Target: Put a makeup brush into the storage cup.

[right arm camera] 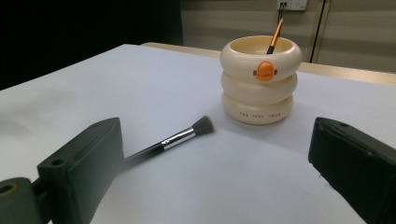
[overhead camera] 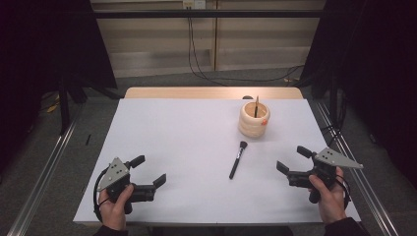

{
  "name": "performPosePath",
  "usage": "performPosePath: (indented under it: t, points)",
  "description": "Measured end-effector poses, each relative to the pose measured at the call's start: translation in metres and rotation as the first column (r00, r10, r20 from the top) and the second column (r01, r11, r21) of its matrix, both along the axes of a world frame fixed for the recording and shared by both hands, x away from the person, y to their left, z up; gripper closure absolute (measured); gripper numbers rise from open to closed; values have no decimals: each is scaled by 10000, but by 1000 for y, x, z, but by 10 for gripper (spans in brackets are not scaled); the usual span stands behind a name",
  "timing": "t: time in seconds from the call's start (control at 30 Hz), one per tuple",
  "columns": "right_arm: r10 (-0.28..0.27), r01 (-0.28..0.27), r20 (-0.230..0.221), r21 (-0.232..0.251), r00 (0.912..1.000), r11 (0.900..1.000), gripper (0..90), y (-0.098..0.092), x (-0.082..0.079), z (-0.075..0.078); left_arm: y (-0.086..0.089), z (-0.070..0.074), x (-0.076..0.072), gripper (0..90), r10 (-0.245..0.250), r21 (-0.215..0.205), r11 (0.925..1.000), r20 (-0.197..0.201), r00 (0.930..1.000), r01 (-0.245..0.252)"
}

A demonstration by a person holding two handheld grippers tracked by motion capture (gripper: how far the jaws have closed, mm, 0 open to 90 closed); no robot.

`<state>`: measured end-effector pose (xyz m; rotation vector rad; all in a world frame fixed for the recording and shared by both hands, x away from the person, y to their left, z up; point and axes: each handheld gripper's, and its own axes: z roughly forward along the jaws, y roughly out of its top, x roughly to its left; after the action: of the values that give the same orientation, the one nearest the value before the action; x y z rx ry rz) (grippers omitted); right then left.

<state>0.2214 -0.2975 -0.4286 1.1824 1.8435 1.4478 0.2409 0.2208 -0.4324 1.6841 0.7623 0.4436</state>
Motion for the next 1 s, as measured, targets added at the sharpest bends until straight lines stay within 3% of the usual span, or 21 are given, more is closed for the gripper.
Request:
performPosePath:
  t: [0.13, 0.23, 0.4, 0.5, 0.77, 1.0]
  points:
    - [-361, 361, 81, 109, 9993, 9993, 36, -3, -9, -3, 0, 1, -2, 23, 12, 127, 9999, 30, 10000, -13]
    - [-363, 363, 15, 125, 9993, 9993, 35, -3, -16, -4, 1, 1, -2, 23, 24, -22, 10000, 19, 10000, -24]
    - [-377, 378, -49, 258, 9993, 9990, 34, -5, -21, -7, 1, 1, -2, 23, 53, 68, 10000, 49, 10000, -53]
    - [-257, 257, -13, 33, 9997, 9997, 32, -5, -20, -7, 0, 1, -2, 23, 30, 68, 10000, 55, 10000, -30]
    - [-214, 215, -57, 245, 9998, 9995, 26, -4, -19, -6, 0, -1, 0, 24, -84, 220, 9997, 32, 10000, 83]
    - [53, -54, -144, -92, 9999, 9999, 16, -1, -16, -8, -1, -1, 0, 24, -117, 216, 9997, 56, 9999, 116]
